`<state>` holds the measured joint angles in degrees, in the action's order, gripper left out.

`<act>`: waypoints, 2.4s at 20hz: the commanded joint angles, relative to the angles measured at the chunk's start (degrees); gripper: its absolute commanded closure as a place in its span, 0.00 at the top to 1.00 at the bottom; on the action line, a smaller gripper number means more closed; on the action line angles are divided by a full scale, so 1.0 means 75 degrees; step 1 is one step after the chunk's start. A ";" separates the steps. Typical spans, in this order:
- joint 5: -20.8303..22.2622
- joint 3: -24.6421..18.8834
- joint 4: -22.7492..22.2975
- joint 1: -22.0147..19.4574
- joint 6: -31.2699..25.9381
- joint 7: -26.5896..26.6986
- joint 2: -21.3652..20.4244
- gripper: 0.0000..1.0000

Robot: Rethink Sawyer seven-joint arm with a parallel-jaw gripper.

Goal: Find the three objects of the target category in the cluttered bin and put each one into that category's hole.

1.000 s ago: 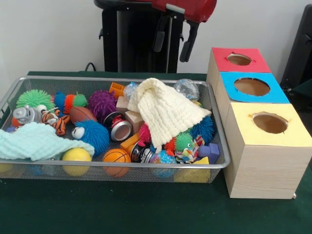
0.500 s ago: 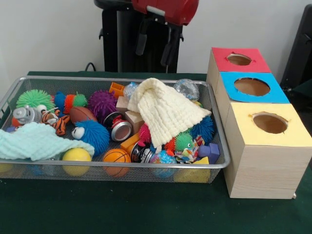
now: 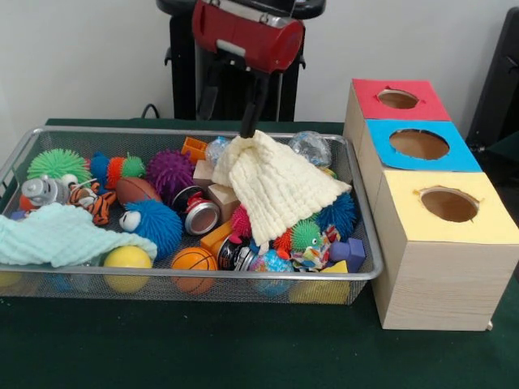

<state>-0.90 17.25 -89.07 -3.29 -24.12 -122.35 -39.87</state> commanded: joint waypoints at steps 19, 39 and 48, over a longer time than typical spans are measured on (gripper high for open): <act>0.1308 -0.1144 -0.0509 -0.1386 0.1289 0.0127 0.0857 1.00; 0.1976 -0.1475 -0.0235 -0.1946 0.2219 -0.0143 0.1650 1.00; 0.2118 -0.1352 0.0552 -0.2080 0.3337 -0.0395 0.3023 1.00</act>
<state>11.55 12.45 -88.36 -16.91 -6.16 -122.35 -25.54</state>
